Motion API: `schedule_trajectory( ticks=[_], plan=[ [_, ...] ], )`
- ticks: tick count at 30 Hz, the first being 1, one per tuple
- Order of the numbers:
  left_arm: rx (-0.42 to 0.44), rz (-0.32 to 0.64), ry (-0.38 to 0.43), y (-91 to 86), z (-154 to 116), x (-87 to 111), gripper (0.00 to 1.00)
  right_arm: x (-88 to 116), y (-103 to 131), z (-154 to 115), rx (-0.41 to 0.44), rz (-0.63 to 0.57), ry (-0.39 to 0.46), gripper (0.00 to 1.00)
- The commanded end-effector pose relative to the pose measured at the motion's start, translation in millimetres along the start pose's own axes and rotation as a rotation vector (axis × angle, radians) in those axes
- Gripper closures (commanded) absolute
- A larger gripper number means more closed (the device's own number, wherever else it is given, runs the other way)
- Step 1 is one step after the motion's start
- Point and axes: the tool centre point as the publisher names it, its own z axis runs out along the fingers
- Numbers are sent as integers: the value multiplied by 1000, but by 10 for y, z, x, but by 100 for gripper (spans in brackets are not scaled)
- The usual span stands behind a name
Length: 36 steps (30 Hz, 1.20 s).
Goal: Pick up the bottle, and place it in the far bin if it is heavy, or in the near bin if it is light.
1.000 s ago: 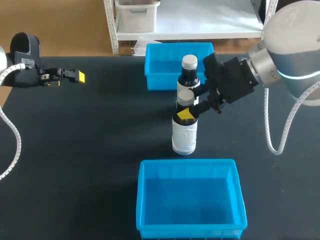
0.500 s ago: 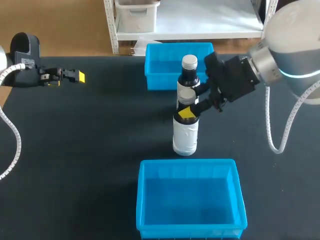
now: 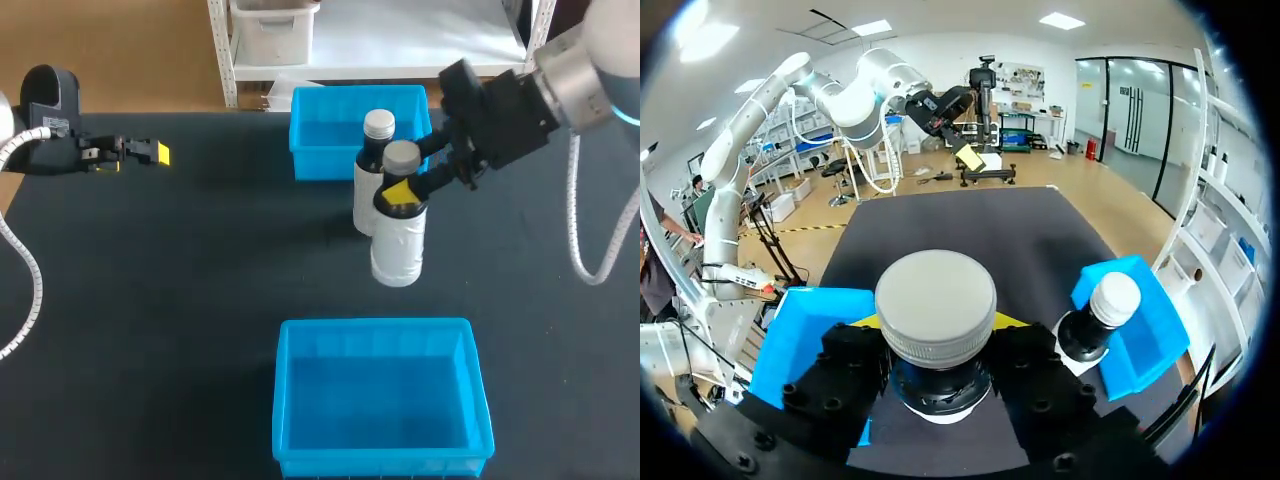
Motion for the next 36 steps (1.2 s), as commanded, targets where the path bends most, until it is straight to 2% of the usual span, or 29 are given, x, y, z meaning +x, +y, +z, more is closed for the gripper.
schedule_trajectory(
  ticks=[1,10,19,36],
  plan=[
    [0,0,0,0,0,0,0,-46,108,-300,50,-3,3,100],
    [0,0,0,0,0,0,0,55,-42,-666,134,13,-3,100],
    [0,0,0,0,0,0,0,186,-205,-1009,178,31,-23,100],
    [0,0,0,0,0,0,0,415,-481,-1351,209,73,-16,100]
  ],
)
